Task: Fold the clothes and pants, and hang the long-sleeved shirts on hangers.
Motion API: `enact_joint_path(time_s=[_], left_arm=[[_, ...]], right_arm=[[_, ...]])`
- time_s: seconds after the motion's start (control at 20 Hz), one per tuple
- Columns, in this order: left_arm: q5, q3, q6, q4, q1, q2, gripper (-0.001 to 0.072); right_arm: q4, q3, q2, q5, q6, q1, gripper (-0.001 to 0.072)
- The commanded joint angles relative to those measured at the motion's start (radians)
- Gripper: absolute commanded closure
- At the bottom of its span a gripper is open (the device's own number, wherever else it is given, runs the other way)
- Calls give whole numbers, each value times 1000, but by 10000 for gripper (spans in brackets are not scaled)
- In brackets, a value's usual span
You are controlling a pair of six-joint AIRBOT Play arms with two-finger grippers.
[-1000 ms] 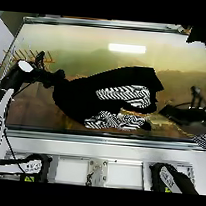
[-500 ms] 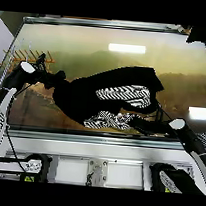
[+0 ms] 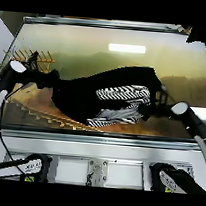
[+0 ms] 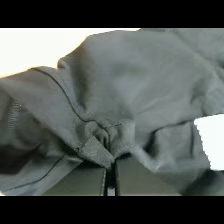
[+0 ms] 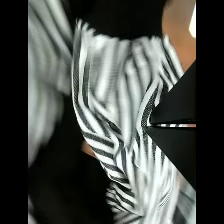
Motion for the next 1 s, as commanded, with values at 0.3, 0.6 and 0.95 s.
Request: enact_joint_path(time_s=[0.3,0.6,0.95], left_arm=[[-34,-507,-26,-90,-165,448,691],[109,-473,-26,-40,-317,496,115],[80,-249,-28,284,-542,389,115]], right_arm=[[-352,782,-230,86,124,-261,682],[-296,824,-272,182,71,-261,57],[-311,526,-39,221,48,-259,57]])
